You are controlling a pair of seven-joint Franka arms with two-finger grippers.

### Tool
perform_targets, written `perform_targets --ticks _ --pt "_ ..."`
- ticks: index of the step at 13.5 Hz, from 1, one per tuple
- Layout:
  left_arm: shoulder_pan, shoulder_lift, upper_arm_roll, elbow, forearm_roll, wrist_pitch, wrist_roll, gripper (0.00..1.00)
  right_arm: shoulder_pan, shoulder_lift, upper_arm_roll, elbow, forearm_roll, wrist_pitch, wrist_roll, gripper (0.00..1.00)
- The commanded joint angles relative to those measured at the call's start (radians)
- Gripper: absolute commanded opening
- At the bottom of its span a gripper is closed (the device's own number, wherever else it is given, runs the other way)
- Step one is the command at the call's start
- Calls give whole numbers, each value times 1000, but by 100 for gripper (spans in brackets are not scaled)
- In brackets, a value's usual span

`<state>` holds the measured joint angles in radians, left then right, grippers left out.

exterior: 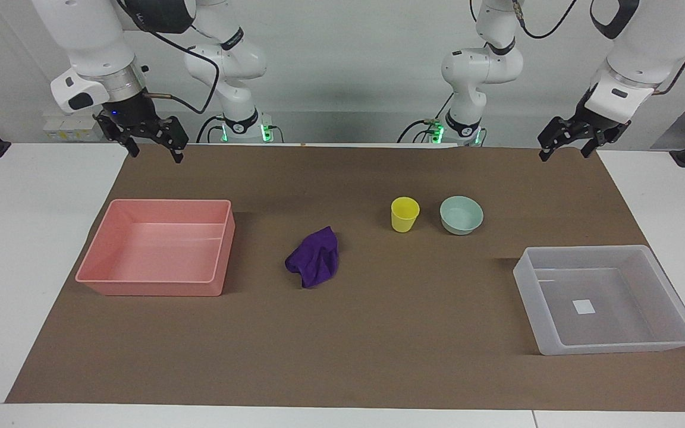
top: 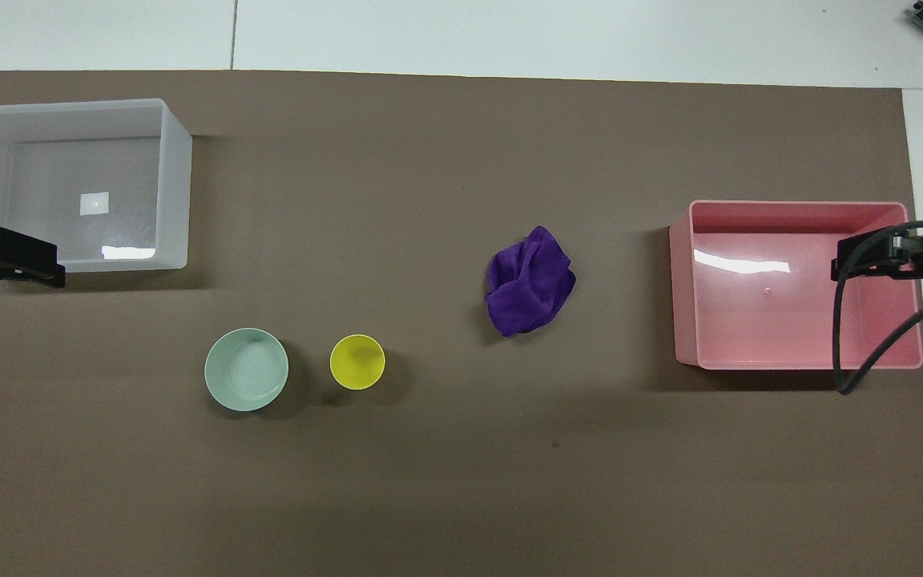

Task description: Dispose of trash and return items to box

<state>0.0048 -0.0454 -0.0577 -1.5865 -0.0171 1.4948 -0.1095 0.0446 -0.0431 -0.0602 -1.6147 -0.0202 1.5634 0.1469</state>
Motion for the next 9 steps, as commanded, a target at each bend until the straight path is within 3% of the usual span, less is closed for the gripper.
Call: perform_targets --ticks 1,9 --pt "-12 -19 7 -10 11 -10 10 100 -15 -6 8 -7 5 -13 -33 100" --pt "-11 -14 7 -10 11 -11 16 100 -15 -6 8 -7 5 -13 -33 100"
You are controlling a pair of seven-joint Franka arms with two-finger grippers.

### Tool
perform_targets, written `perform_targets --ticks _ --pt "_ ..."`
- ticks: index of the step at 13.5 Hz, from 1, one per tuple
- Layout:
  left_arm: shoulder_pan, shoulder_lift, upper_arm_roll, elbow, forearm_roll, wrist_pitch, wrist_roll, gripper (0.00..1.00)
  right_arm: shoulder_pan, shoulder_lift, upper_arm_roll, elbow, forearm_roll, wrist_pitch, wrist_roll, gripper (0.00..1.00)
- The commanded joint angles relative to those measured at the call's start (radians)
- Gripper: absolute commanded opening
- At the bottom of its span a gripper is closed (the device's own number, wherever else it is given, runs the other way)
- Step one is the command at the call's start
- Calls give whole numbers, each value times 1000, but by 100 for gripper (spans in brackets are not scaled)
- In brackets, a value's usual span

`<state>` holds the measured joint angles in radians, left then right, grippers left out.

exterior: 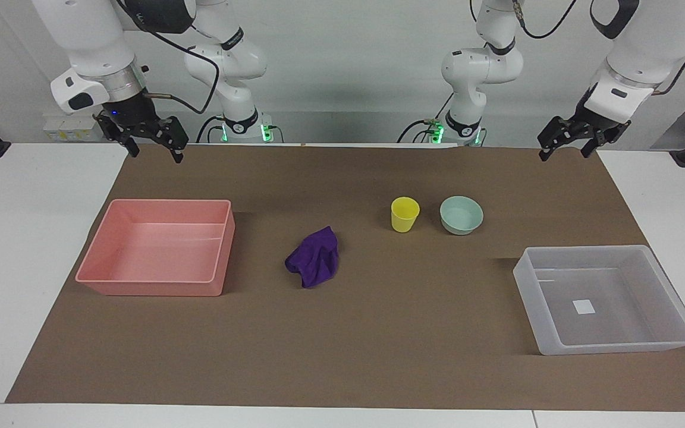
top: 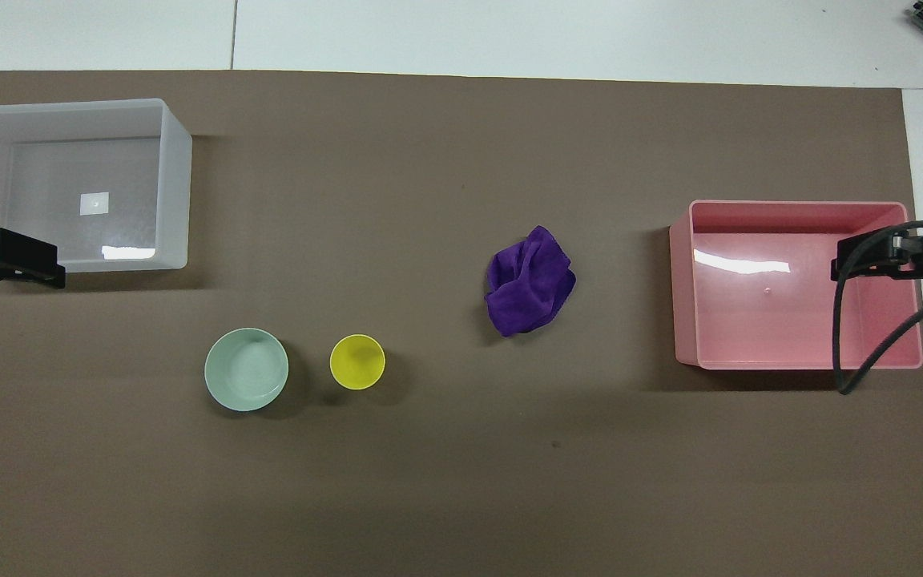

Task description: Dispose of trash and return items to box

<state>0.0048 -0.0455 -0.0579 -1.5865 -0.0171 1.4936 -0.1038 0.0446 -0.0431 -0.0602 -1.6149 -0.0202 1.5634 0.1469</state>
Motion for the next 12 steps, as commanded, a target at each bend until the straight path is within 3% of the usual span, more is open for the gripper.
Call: perform_targets --ticks 1,12 --pt "-11 -14 7 -10 9 -10 9 100 -15 -6 8 -7 3 -13 -35 100" --pt "-11 -19 7 -29 9 -15 9 100 -12 -6 10 -7 3 -13 -26 100"
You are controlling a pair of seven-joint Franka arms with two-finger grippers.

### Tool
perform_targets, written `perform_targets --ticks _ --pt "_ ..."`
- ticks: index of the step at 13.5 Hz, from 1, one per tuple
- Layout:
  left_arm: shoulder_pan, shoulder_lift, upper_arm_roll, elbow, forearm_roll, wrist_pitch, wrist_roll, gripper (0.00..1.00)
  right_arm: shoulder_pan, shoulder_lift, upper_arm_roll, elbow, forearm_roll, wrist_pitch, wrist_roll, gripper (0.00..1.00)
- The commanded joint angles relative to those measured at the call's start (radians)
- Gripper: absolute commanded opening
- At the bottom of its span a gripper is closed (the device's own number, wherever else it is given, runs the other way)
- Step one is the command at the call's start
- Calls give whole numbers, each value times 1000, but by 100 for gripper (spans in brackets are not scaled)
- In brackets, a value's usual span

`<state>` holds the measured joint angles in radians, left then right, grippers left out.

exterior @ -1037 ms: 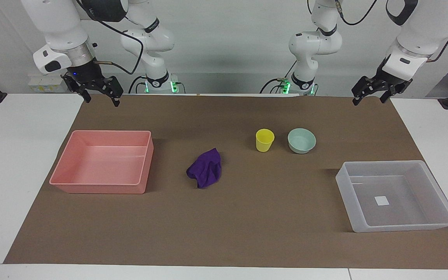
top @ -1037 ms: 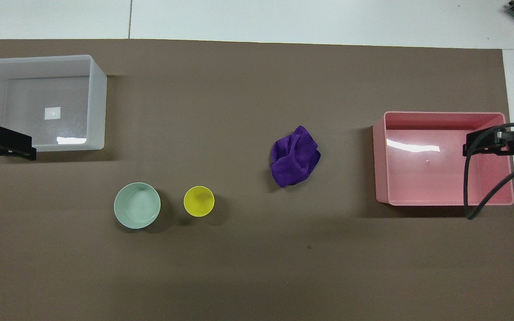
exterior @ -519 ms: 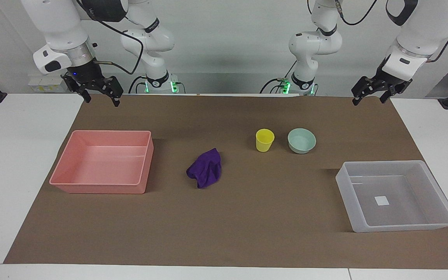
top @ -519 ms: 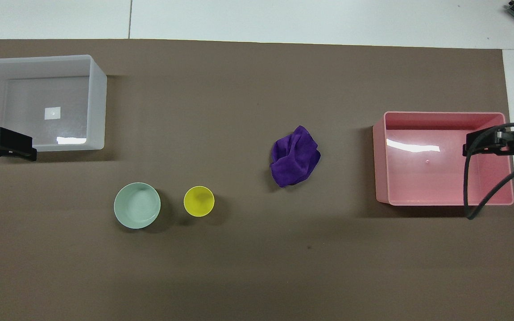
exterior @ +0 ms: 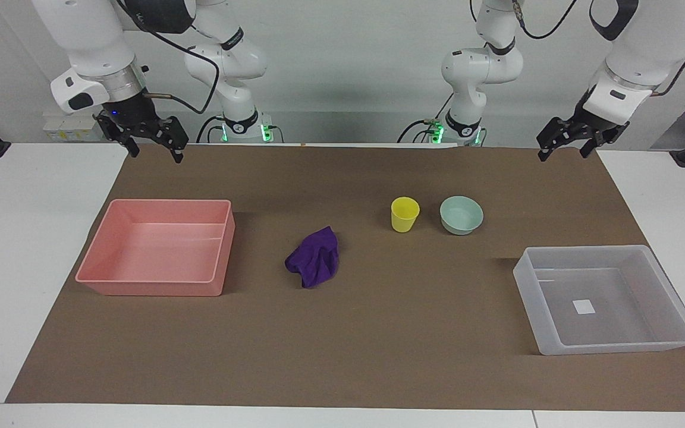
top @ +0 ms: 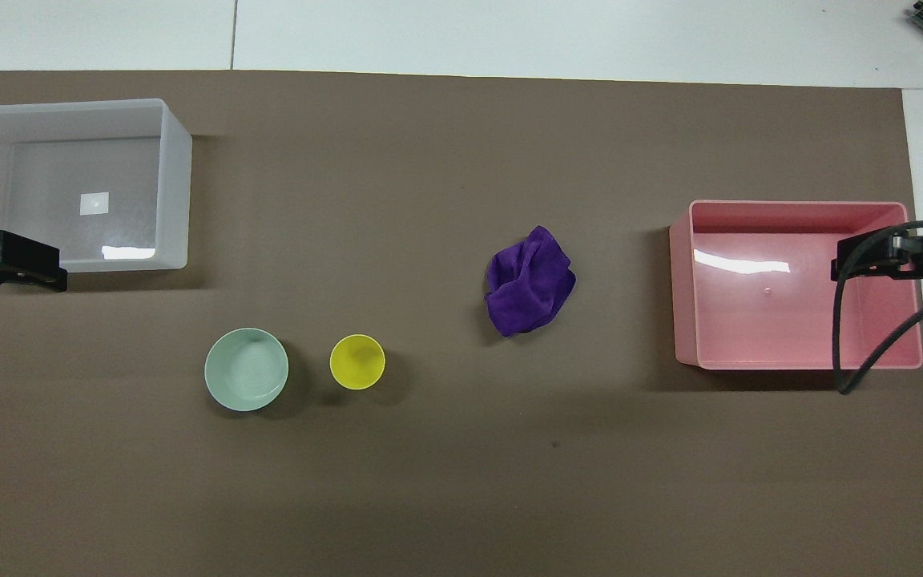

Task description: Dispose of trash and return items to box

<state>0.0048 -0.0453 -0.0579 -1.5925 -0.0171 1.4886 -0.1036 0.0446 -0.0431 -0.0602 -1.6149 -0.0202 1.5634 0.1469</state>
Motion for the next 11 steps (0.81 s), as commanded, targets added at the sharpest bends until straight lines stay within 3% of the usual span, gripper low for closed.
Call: perform_targets --ticks 1,4,7,11 --pt "-12 -16 7 -32 9 -10 7 100 -9 -6 10 -6 5 -13 -26 100" --pt "-32 -8 7 -55 8 -39 7 100 -3 -6 10 -8 3 -2 -27 100" --pt "-48 -16 6 -141 6 -24 9 100 6 -18 16 -61 3 76 -24 100" --pt "-91 -48 6 -399 0 178 10 100 90 6 17 -123 3 193 54 100"
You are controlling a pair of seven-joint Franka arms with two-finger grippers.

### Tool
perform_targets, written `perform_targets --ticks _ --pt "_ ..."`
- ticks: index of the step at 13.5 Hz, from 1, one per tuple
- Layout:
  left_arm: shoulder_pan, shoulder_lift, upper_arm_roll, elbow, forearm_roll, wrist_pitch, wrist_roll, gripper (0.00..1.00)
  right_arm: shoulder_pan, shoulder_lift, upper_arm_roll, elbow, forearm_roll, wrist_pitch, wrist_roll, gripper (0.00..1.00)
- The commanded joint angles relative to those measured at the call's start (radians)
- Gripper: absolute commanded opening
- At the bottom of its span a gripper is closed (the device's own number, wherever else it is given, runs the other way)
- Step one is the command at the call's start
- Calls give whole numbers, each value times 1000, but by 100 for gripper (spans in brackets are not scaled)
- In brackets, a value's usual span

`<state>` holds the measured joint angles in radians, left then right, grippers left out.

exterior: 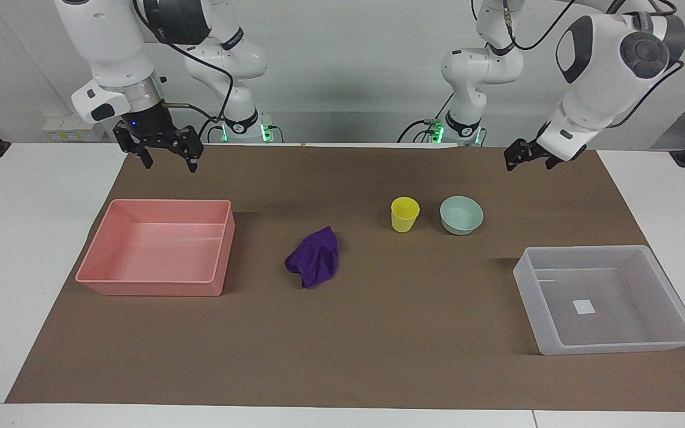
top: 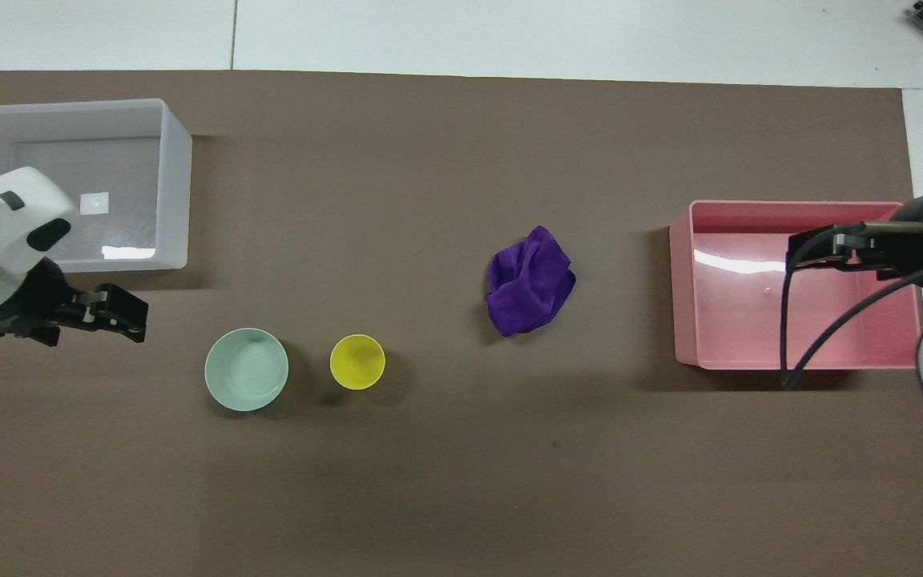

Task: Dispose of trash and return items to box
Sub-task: 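Grasp the green bowl with the left gripper while the right gripper grasps the cloth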

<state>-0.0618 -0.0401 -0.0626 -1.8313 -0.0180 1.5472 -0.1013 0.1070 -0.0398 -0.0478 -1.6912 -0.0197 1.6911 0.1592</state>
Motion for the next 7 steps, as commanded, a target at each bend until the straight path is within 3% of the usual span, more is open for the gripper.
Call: perform_targets --ticks 1,7 --pt "-26 -60 10 -234 0 198 8 100 61 27 5 -62 3 114 80 100" --pt "-51 -44 10 -552 -2 624 8 100 270 297 5 -64 7 480 350 100"
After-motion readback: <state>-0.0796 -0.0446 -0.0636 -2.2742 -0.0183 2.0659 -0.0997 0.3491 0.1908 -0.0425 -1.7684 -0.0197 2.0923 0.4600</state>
